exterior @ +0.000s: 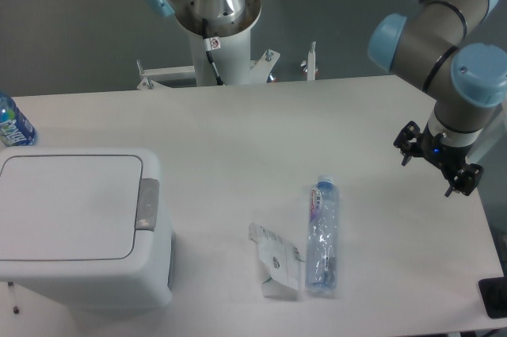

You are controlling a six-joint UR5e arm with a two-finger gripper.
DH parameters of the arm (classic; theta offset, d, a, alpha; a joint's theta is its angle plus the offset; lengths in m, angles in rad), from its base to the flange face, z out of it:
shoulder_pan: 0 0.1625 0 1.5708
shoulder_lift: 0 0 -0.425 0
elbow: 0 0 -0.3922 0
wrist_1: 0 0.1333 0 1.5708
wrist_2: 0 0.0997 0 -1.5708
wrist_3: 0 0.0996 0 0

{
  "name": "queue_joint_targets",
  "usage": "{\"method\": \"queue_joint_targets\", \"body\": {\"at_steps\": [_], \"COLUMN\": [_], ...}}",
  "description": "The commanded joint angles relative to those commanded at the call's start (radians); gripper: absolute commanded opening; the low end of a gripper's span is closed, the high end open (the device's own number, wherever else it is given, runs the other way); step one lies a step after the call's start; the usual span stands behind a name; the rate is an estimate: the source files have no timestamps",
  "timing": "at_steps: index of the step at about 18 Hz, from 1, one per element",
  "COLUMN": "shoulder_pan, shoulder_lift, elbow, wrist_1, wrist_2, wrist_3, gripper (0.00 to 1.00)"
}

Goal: Open the trash can
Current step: 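Move the gripper from its start pose toward the water bottle area, then lower the gripper over the bottle and swing it toward the trash can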

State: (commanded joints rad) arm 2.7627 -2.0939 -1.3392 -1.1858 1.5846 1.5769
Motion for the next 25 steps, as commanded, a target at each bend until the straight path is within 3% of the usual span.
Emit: {"method": "queue_joint_targets", "body": {"at_steps": [9,15,25], "shoulder_pan": [-0.009,-0.017,-0.12], "shoulder_lift": [0.028,0.052,0.058], "elbow": [-0.005,-0.051,-0.061], "wrist_1": [-0.011,-0.011,-0.002], "wrist_2": [-0.008,-0.076,-0.094], "wrist_3": [0.0,-0.014,-0.414], "gripper": [1.0,1.0,1.0]}}
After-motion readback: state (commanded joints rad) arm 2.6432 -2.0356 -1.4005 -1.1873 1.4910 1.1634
